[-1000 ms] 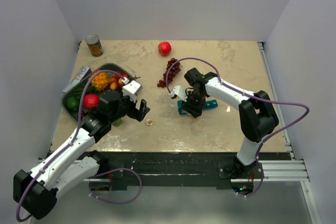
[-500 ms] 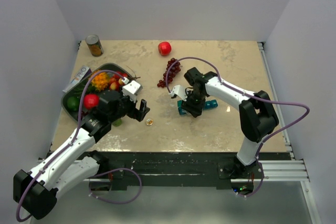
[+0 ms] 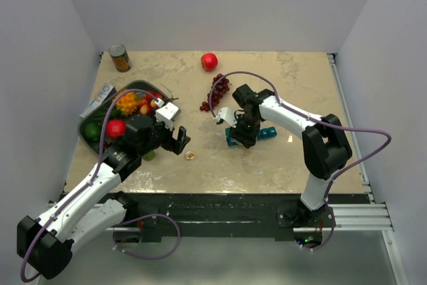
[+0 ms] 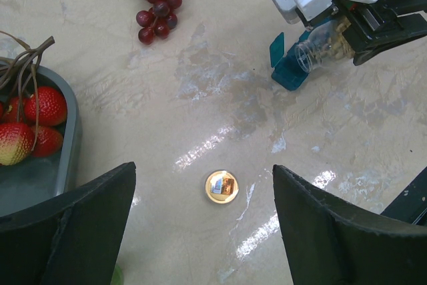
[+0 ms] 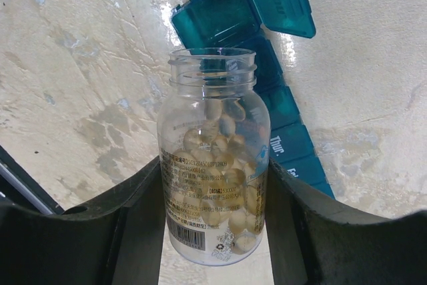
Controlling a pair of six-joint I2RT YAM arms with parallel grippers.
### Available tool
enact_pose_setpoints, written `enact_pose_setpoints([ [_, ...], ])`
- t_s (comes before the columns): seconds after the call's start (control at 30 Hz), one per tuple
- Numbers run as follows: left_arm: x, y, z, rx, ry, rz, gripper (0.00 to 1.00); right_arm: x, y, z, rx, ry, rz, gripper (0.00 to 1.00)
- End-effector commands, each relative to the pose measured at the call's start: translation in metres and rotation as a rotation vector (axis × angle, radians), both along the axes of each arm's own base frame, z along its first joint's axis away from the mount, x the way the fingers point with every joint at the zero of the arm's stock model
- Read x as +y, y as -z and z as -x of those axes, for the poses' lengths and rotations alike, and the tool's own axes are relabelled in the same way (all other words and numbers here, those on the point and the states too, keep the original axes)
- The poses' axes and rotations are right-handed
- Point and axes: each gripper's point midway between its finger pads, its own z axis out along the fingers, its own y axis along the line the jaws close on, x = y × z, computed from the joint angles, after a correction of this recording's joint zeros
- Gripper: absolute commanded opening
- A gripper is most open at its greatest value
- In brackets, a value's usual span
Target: Sort the pills into containers
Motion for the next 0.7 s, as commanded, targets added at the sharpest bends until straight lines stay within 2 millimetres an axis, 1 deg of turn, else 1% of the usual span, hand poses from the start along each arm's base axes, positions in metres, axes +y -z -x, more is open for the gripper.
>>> enact_pose_setpoints([
  [0.0,0.002,-0.0136,-0.0049,-0.051,-0.007,0.006,0.87,0.0059,-0.009,-0.0081,-0.023,-0.003,0.009,0.0],
  [0.23,0.0025,-0.0136,-0.0052,-0.052,-0.008,0.004,0.87,0.006,-0.0059,-0.0101,-0.021,-0.004,0.035,0.0],
  [0.67,0.0026,-0.0133,-0.005,-0.051,-0.008,0.004,0.87,0.0052,-0.009,-0.0148,-0.043,-0.009,0.075,0.0],
])
